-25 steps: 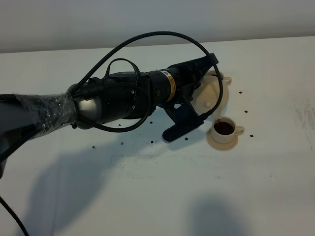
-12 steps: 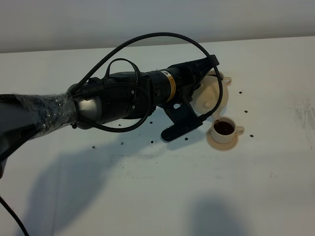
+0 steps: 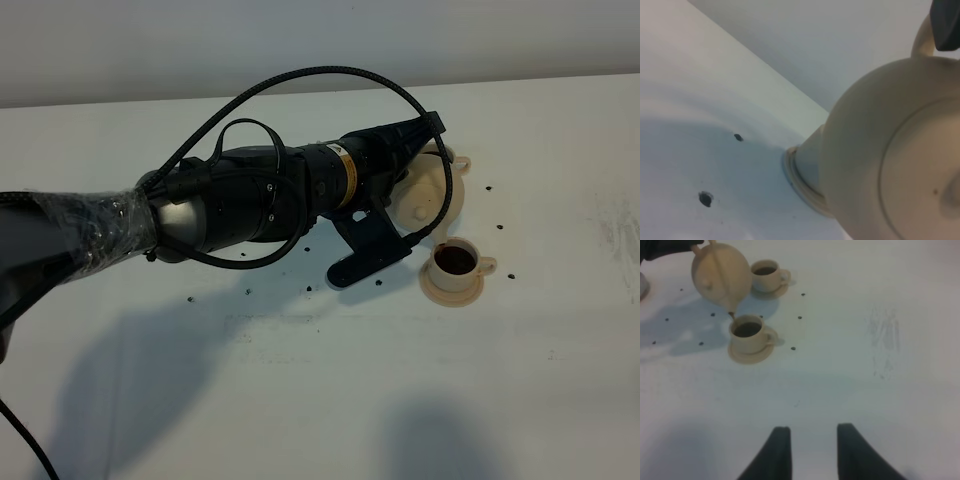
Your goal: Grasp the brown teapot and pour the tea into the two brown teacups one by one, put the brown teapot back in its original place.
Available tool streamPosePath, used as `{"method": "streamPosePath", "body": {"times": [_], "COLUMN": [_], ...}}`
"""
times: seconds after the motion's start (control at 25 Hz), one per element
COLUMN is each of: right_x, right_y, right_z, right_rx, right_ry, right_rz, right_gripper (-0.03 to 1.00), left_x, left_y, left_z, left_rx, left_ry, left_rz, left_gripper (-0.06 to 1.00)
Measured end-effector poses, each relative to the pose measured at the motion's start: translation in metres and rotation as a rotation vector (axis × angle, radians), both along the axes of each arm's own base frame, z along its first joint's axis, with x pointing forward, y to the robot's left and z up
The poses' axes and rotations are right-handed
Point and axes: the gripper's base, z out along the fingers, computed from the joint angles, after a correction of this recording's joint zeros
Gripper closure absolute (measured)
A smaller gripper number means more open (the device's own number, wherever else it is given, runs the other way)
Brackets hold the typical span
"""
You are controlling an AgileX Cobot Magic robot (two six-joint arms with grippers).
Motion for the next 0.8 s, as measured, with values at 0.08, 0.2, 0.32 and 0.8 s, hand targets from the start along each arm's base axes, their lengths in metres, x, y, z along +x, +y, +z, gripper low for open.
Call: {"method": "streamPosePath", "body": {"times": [0.08, 0.2, 0.32, 0.8], "right_x": [0.0, 0.0, 0.0, 0.0], "right_y": [0.0, 0.0, 0.0, 0.0], "right_z": [0.0, 0.0, 0.0, 0.0], "right_rx": [0.0, 0.0, 0.0, 0.0], "right_ry": [0.0, 0.0, 0.0, 0.0], "right_rz": [0.0, 0.0, 0.0, 0.0], "right_gripper": [0.74, 0.74, 0.74, 0.74], "left_x": [0.0, 0.0, 0.0, -0.001], "left_y": [0.0, 0.0, 0.0, 0.011], "left_z": [0.0, 0.0, -0.007, 0.0], "left_rx": [-0.01, -0.059, -0.114, -0.437], "left_ry": [0.008, 0.047, 0.111, 0.347], "left_rz": [0.009, 0.052, 0.113, 0.52], "left_gripper": [0.85, 0.85, 0.85, 0.85]}}
